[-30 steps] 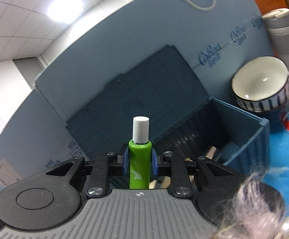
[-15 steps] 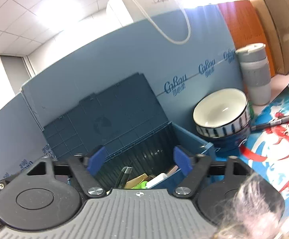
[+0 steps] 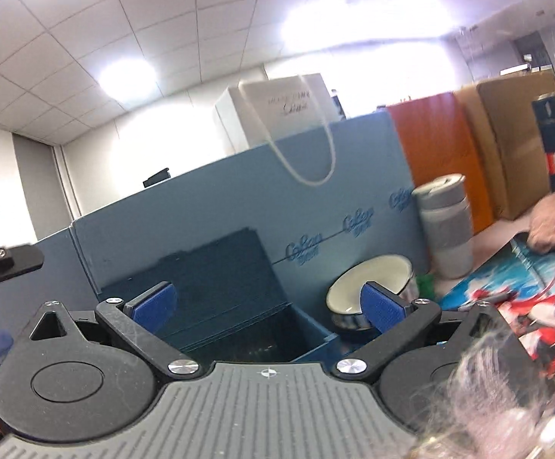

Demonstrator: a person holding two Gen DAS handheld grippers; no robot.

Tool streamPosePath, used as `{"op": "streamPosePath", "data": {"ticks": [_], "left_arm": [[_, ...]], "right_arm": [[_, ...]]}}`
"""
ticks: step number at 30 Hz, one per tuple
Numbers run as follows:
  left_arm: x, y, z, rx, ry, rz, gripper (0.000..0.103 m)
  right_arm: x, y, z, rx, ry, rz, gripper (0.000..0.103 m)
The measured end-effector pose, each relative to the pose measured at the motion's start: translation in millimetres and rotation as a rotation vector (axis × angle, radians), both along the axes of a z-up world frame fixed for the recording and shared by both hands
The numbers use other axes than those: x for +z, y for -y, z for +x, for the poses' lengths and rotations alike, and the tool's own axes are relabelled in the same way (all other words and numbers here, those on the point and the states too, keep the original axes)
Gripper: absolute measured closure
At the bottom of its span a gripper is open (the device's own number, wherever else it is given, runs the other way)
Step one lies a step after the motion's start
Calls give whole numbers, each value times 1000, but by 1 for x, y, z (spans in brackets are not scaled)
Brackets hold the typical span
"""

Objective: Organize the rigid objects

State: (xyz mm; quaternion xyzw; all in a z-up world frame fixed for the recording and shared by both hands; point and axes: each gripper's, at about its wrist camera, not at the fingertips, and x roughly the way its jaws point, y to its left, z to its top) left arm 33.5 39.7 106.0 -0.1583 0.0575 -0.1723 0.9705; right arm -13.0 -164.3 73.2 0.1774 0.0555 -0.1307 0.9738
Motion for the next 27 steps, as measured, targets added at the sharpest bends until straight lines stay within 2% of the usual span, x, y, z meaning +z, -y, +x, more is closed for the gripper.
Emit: {"op": "streamPosePath", "data": {"ticks": [4,7,12,15,17,19,22,24,27], "left_arm": [[0,11,-18,1,71,102,0],[-3,10,-30,61,107,176,0],[-32,-2,-29,188,90,275,0],[-54,-3,-26,245,84,274,0],[-66,-1,-23,248,99,236,0],[-74,2,-15,231,77,188,0],[-85,8,-8,217,78,132,0],[-89,10,-10,225,90,123,0],[-97,14,-10,246,118,159,0]], "right_arm": [[1,5,-17,-26,40,-20,0],[0,5,-26,-54,70,-45,0],[-14,-2,-33,-91,101,-110,0],[-24,-7,-32,-89,87,-152,0],[-34,-10,-30,-123,91,-182,0],[-44,-11,-28,-147,123,-223,0],[-54,-8,-20,-143,129,-297,0],[-58,-1,-14,-124,121,-295,0],[-63,5,-8,-126,155,-315,0]]}}
